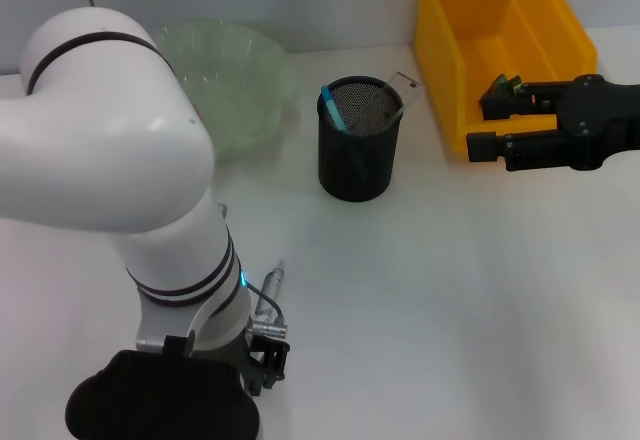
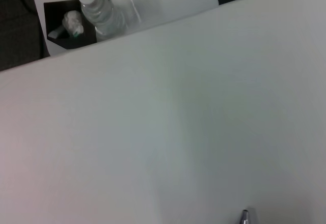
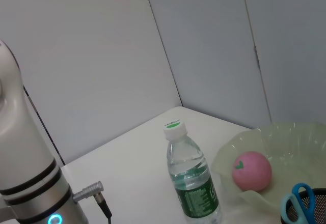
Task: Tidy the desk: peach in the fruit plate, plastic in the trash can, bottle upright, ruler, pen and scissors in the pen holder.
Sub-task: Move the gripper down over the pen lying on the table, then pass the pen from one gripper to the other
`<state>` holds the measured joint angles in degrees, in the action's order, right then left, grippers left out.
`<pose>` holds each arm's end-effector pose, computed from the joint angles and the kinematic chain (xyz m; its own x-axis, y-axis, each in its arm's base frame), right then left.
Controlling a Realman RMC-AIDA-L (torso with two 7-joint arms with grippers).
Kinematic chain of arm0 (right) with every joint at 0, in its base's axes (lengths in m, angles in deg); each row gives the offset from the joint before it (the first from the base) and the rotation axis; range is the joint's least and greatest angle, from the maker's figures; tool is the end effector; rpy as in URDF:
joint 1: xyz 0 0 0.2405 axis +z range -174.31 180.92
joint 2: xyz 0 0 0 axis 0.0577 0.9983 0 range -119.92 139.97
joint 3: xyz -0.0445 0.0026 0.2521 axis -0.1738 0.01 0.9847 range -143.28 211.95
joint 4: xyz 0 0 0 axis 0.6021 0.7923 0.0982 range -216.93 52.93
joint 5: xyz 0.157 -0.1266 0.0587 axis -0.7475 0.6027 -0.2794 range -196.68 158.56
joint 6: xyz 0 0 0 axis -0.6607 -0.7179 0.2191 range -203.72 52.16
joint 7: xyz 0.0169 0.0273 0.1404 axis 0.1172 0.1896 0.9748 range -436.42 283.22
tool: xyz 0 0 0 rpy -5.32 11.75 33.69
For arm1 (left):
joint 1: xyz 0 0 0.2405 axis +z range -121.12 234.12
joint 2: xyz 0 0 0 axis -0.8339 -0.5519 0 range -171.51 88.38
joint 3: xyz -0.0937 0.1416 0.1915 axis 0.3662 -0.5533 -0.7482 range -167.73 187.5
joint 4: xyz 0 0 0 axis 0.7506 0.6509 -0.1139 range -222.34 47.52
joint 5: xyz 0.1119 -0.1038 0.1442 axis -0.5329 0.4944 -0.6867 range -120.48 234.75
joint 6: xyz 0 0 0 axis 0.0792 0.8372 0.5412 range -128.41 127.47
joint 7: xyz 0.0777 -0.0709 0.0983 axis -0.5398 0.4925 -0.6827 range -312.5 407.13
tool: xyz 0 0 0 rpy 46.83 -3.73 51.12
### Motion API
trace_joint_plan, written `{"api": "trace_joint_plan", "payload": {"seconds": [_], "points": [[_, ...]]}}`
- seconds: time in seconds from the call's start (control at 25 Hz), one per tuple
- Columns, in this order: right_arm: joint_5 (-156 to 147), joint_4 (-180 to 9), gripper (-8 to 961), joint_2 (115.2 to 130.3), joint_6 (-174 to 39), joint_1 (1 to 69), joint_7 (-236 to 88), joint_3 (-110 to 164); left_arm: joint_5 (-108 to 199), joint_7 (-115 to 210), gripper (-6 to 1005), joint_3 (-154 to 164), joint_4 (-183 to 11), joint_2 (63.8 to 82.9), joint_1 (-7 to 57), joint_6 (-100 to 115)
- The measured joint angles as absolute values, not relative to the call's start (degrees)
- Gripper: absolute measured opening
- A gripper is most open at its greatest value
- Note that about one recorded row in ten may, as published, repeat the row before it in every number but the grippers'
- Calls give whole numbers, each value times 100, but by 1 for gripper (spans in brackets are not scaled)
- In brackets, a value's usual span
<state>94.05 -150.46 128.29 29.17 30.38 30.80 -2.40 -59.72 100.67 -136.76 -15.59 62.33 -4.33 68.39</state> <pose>0.2207 0.3226 0.0971 0.7717 -0.3960 -0.4976 -0.5167 -0.8466 -0.1277 -0.1338 0.2938 -0.1048 -0.2026 -0.9662 0.1594 -0.7105 0.2571 0.6551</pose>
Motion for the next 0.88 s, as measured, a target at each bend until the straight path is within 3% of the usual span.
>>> {"api": "trace_joint_plan", "payload": {"seconds": [0.24, 0.88], "points": [[9405, -15046, 748, 12832, 2917, 3038, 3080, -240, -5889, 10071, 161, -13719, -1623, 6241, -441, 6756], [9360, -14981, 748, 12832, 2859, 3059, 3083, -181, -5978, 10477, 128, -13724, -1550, 6241, -436, 6536]]}}
